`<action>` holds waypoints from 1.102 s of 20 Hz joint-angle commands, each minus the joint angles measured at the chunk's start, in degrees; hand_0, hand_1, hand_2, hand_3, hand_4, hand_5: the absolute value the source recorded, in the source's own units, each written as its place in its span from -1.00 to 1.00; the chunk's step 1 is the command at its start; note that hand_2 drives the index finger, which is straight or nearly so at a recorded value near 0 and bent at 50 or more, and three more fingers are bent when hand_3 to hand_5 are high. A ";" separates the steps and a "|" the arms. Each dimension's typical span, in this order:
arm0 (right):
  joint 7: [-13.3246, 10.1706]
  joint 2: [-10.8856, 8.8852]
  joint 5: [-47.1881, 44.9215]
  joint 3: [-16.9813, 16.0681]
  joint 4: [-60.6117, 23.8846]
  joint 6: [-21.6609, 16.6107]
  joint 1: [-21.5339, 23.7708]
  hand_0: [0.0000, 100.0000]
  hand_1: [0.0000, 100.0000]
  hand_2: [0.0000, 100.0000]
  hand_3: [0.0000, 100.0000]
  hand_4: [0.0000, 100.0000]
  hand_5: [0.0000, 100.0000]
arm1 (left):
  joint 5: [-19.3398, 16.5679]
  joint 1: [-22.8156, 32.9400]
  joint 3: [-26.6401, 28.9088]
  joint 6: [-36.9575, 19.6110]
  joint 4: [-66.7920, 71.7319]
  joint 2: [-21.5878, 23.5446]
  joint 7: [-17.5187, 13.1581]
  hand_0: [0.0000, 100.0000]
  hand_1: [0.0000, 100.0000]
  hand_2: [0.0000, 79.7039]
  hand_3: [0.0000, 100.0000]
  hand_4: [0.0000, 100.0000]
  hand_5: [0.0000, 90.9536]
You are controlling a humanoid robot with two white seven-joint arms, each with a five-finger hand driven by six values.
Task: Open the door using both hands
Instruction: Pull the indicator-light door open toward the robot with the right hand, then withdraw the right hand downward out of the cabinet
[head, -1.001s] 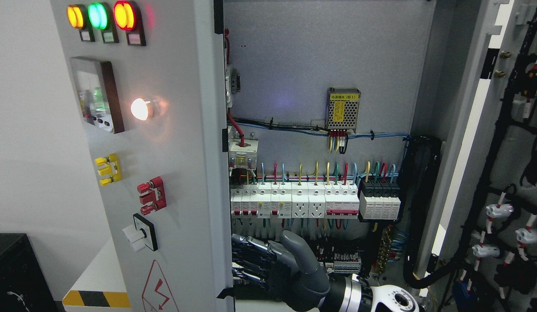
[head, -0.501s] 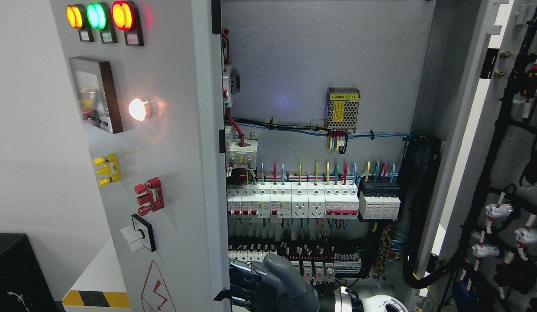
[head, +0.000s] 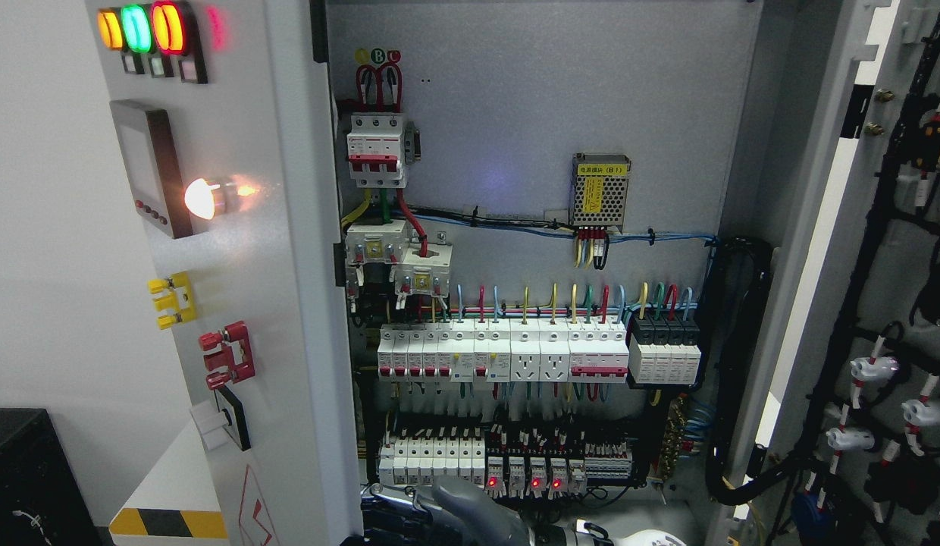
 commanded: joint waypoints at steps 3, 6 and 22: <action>-0.52 1.43 4.91 7.67 -0.16 -0.41 -0.33 -1.00 -1.00 -1.00 -1.00 -1.00 -1.00 | 1.41 0.00 1.67 0.00 0.00 -0.03 0.01 -1.00 -1.00 -1.00 -1.00 -1.00 -1.00; -0.52 2.66 5.27 8.72 -0.07 -0.41 -0.33 -1.00 -1.00 -1.00 -1.00 -1.00 -1.00 | 1.49 0.00 1.67 0.00 0.00 -0.03 0.01 -1.00 -1.00 -1.00 -1.00 -1.00 -1.00; -0.52 8.91 7.12 11.36 0.98 -0.50 -0.77 -1.00 -1.00 -1.00 -1.00 -1.00 -1.00 | 1.41 0.00 1.67 0.00 0.09 0.06 0.01 -1.00 -1.00 -1.00 -1.00 -1.00 -1.00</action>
